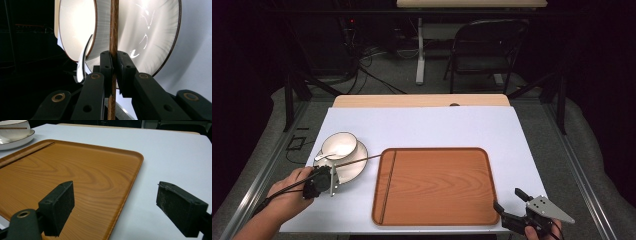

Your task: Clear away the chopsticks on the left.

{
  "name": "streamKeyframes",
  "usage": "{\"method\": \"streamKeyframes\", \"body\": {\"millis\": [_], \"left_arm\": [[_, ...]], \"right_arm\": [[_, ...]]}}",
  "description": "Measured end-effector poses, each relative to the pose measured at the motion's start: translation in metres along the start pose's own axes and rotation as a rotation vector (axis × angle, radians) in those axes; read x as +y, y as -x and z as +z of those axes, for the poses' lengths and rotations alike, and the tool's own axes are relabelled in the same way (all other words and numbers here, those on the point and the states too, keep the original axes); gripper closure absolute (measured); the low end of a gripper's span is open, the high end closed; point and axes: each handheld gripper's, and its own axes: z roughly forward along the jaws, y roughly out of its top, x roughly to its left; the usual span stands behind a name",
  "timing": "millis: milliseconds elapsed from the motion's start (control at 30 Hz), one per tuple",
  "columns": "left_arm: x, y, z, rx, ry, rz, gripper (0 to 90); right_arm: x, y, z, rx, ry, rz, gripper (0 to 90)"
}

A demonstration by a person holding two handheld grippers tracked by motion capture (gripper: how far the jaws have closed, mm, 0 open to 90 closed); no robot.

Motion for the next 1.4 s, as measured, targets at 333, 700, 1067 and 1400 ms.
{"method": "streamKeyframes", "body": {"millis": [333, 700, 1067, 1400], "left_arm": [[0.003, -0.011, -0.011, 0.01, 0.005, -0.003, 83.7], [0.011, -0.031, -0.025, -0.086, 0.063, -0.233, 83.7], [0.022, -0.048, -0.029, -0.31, 0.106, -0.584, 83.7], [0.024, -0.057, -0.032, -0.481, 0.129, -0.856, 83.7]], "right_arm": [[0.0, 0.0, 0.0, 0.0, 0.001, 0.001, 14.3], [0.0, 0.0, 0.0, 0.0, -0.001, 0.002, 14.3], [0.0, 0.0, 0.0, 0.001, -0.001, 0.001, 14.3], [0.0, 0.0, -0.001, 0.001, 0.001, 0.002, 14.3]]}}
